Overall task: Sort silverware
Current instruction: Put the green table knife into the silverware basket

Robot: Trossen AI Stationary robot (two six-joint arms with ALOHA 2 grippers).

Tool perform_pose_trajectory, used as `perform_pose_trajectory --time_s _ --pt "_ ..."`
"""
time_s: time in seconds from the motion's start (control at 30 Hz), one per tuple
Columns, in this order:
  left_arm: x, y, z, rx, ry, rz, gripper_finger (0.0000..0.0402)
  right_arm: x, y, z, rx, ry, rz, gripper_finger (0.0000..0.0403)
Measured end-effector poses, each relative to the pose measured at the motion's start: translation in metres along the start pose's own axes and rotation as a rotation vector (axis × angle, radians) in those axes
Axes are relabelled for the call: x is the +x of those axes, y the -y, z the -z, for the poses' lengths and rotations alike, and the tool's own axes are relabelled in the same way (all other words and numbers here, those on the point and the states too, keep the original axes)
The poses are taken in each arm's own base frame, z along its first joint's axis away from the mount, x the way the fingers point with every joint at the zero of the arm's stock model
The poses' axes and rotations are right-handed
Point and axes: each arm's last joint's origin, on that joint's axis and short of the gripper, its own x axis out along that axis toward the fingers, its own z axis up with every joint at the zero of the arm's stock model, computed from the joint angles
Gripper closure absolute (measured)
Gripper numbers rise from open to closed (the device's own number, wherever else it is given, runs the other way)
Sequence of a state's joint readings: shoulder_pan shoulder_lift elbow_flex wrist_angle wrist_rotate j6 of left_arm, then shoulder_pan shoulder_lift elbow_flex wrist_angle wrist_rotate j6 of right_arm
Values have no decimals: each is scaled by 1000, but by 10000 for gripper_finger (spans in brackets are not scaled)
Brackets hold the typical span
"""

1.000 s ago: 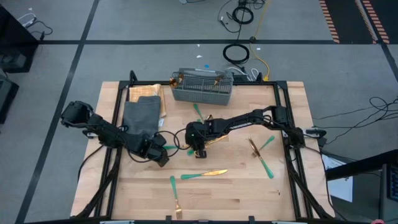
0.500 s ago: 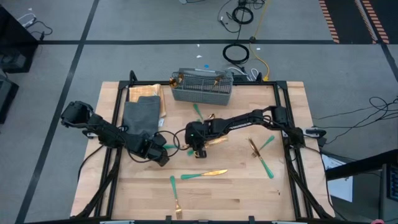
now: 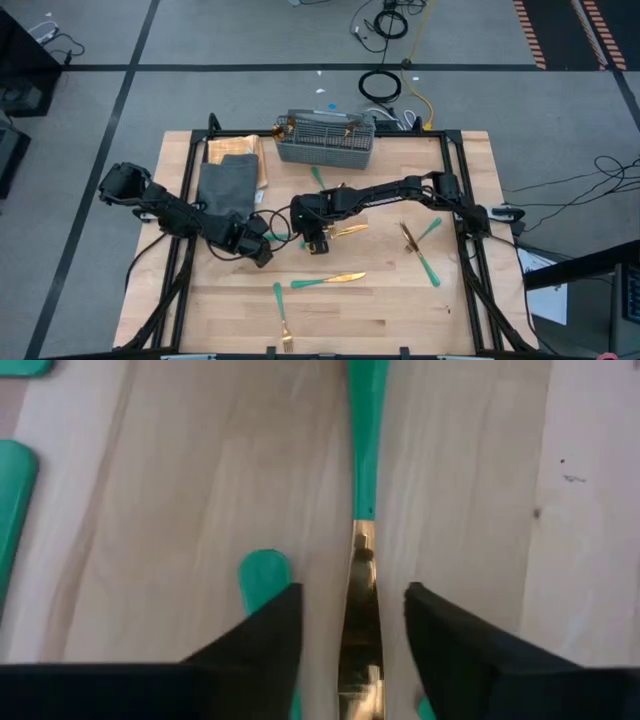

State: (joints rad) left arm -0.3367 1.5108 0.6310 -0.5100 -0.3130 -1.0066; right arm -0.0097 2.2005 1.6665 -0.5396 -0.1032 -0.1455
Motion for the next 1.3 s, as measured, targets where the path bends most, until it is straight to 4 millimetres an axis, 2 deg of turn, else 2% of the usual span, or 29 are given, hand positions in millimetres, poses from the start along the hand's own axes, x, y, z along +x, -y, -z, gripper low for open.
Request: perform_pose_trajectory --time_s 0.13,0.3,0.63,0.77,0.83,0.9,1.1,1.17,1.3 --pt "2 1 -2 -9 0 10 343 0 0 -1 1 7 1 188" --pt "3 2 -3 -14 5 18 343 5 -3 -5 -20 48 6 167" --pt "3 4 -4 -22 19 39 343 36 -2 3 -36 29 48 169" --pt "3 4 -4 -7 24 46 343 43 0 6 -6 15 43 173" --pt "3 5 -5 -2 27 50 343 44 0 7 8 0 45 188" --pt "3 5 -5 -3 29 52 343 44 0 10 9 -24 63 220" --pt "3 5 -5 -3 30 55 343 48 1 14 -19 -62 80 371" --pt "3 5 -5 -3 30 55 343 51 1 16 -28 -76 86 390" --pt "3 5 -5 15 33 54 343 51 1 17 -31 -90 106 398"
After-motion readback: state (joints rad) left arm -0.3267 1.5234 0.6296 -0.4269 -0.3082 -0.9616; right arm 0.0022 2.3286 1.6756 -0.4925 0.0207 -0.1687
